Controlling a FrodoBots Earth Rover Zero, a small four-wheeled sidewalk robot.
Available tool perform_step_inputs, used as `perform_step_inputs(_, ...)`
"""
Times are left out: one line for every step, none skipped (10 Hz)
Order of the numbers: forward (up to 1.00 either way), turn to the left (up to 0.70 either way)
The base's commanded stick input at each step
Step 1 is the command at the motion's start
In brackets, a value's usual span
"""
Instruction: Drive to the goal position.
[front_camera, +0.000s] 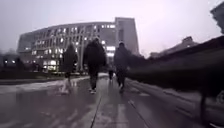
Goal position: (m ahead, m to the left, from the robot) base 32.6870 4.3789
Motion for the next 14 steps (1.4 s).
perform_step_inputs(1.00,0.00)
perform_step_inputs(1.00,0.00)
perform_step_inputs(1.00,0.00)
perform_step_inputs(1.00,0.00)
perform_step_inputs(1.00,0.00)
perform_step_inputs(1.00,0.00)
perform_step_inputs(1.00,0.00)
perform_step_inputs(1.00,0.00)
perform_step_inputs(1.00,0.00)
perform_step_inputs(1.00,0.00)
perform_step_inputs(1.00,0.00)
perform_step_inputs(1.00,0.00)
perform_step_inputs(1.00,0.00)
perform_step_inputs(1.00,0.00)
